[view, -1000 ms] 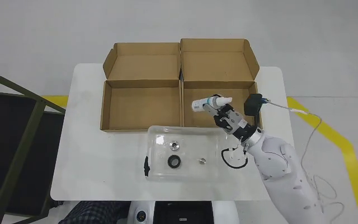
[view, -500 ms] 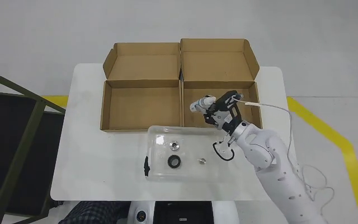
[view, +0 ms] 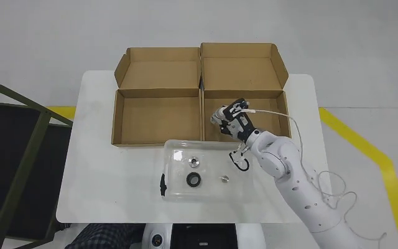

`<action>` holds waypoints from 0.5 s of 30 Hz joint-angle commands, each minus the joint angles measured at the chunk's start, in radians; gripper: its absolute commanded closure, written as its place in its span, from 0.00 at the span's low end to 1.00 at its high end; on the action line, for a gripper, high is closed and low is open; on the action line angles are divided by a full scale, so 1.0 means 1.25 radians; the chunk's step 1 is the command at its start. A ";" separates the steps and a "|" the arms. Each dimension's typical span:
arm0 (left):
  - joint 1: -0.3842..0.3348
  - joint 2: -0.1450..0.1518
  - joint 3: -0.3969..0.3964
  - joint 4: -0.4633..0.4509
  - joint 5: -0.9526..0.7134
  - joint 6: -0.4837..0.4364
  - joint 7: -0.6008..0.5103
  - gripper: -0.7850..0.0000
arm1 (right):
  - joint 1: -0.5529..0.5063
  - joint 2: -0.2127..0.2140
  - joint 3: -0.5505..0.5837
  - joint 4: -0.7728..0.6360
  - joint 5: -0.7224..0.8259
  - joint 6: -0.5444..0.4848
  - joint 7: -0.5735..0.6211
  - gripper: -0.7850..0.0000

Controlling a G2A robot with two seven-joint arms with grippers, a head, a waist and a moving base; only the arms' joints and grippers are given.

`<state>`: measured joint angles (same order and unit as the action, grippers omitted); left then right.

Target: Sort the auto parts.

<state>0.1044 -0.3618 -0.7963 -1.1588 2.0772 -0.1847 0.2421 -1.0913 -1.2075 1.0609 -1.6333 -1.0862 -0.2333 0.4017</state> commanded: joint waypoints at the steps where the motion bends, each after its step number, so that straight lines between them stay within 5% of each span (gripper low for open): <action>1: 0.000 0.000 0.000 0.000 0.000 0.000 0.000 0.00 | 0.006 -0.002 -0.006 0.007 -0.011 0.005 0.007 1.00; 5: 0.000 0.000 0.000 0.000 0.000 0.000 0.000 0.00 | 0.017 -0.005 -0.015 0.019 -0.033 0.014 0.017 0.98; 11: 0.000 0.000 0.000 0.000 0.000 0.000 0.000 0.00 | 0.027 -0.010 -0.024 0.038 -0.042 0.017 0.026 0.55; 15: 0.000 0.000 0.000 0.000 0.000 0.000 0.000 0.00 | 0.032 -0.013 -0.028 0.048 -0.044 0.016 0.030 0.51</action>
<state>0.1044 -0.3618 -0.7963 -1.1588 2.0772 -0.1847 0.2421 -1.0534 -1.2222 1.0268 -1.5767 -1.1402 -0.2135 0.4381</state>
